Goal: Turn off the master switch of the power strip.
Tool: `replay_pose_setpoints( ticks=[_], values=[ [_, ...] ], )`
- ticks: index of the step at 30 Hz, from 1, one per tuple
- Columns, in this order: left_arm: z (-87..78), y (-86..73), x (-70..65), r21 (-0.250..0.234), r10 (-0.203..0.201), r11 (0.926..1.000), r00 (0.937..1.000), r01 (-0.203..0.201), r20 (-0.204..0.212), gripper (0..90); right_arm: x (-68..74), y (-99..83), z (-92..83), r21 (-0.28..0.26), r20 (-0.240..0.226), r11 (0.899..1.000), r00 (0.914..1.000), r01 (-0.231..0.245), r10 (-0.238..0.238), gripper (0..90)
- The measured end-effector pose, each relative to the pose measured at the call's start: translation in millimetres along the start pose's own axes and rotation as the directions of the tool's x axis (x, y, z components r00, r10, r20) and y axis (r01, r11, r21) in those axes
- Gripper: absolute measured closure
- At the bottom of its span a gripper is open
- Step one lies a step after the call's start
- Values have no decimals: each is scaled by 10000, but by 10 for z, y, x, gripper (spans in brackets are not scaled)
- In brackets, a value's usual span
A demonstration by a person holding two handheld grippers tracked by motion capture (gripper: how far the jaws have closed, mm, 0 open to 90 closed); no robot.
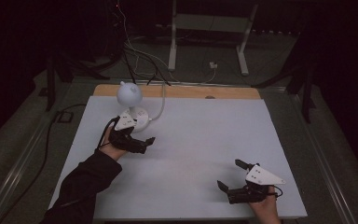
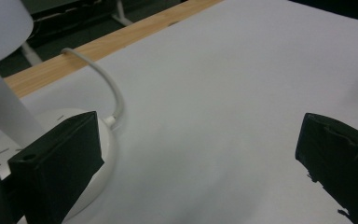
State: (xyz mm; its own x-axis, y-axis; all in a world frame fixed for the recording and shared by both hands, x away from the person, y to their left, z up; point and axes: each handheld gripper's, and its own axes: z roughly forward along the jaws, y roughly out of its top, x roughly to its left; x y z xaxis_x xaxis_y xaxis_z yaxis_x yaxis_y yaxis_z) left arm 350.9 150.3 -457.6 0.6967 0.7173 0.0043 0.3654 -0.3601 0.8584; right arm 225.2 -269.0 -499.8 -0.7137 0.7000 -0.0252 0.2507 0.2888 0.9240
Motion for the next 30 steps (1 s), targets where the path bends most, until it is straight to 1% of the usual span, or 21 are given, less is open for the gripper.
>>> replay_pose_setpoints(
  ticks=[4, 5, 6, 7, 9, 11, 13, 14, 15, 18, 19, 20, 21, 22, 23, 24, 26, 27, 28, 29, 30],
  values=[
    [99, -53, 34, 60, -75, 10000, 9989, 78, -461, 28, 1, -1, 2, -2, -33, 10000, 10000, -1, 1, 0],
    [120, -67, 45, 26, -146, 9999, 9984, 148, -546, 29, 0, -1, 0, -23, -45, 10000, 10000, -27, 27, 0],
    [159, -91, 73, -10, -319, 9995, 9965, 319, -767, 30, 1, -2, 0, -17, -42, 10000, 10000, -29, 29, 0],
    [159, -91, 73, -10, -319, 9995, 9965, 319, -767, 35, 1, -2, 0, -17, -42, 10000, 10000, -29, 29, 0],
    [199, -111, 94, 24, -406, 9992, 9941, 410, -1002, 36, 1, -2, 0, -13, -56, 10000, 10000, -8, 8, 0],
    [256, -134, 105, 297, -465, 9982, 9878, 515, -1488, 47, -1, -3, 1, -12, -65, 10000, 10000, -41, 41, 0],
    [270, -138, 112, 384, -554, 9974, 9888, 613, -1383, 67, -1, -5, 3, -1, -78, 10000, 10000, -51, 51, 0],
    [286, -143, 115, 463, -516, 9972, 9881, 589, -1449, 67, -4, -5, 2, -12, -78, 10000, 10000, -42, 42, 0],
    [299, -148, 112, 470, -410, 9977, 9848, 496, -1690, 89, -4, -5, 2, -12, -78, 10000, 10000, -42, 42, 0],
    [337, -148, 139, 436, -522, 9972, 9839, 605, -1712, 103, -8, -7, 2, -23, -95, 10000, 9999, -58, 58, 0],
    [350, -143, 154, 466, -540, 9970, 9855, 623, -1610, 112, -8, -6, 2, -26, -97, 10000, 9999, -59, 59, 0],
    [363, -137, 163, 488, -590, 9965, 9844, 679, -1660, 125, -7, -5, 1, -48, -108, 9999, 9999, -102, 102, 0],
    [374, -131, 172, 502, -527, 9968, 9845, 619, -1674, 125, -7, -5, 1, -48, -108, 9999, 9999, -102, 102, 0],
    [385, -126, 176, 483, -506, 9970, 9831, 600, -1760, 165, -8, -5, -1, -55, -127, 9999, 9998, -120, 119, 0],
    [399, -119, 185, 515, -454, 9971, 9808, 561, -1899, 165, -8, -5, -1, -55, -127, 9999, 9998, -120, 119, 0],
    [412, -113, 200, 541, -470, 9968, 9809, 582, -1890, 172, -13, -7, -3, -62, -125, 9999, 9999, -117, 116, 0],
    [434, -104, 223, 575, -537, 9961, 9753, 675, -2144, 186, -16, -7, -4, -62, -127, 9999, 9998, -135, 134, 0],
    [441, -100, 233, 578, -476, 9964, 9759, 613, -2131, 225, -17, -7, -4, -60, -134, 9999, 9998, -162, 161, 0],
    [450, -94, 240, 594, -476, 9963, 9736, 624, -2233, 270, -15, -7, -4, -64, -142, 9999, 9998, -125, 124, 0],
    [458, -91, 248, 581, -493, 9962, 9724, 642, -2281, 270, -15, -7, -4, -64, -142, 9999, 9998, -125, 124, 0],
    [465, -90, 258, 578, -469, 9964, 9713, 620, -2332, 333, -14, -7, -4, -72, -147, 9999, 9998, -123, 121, 0]
  ],
)
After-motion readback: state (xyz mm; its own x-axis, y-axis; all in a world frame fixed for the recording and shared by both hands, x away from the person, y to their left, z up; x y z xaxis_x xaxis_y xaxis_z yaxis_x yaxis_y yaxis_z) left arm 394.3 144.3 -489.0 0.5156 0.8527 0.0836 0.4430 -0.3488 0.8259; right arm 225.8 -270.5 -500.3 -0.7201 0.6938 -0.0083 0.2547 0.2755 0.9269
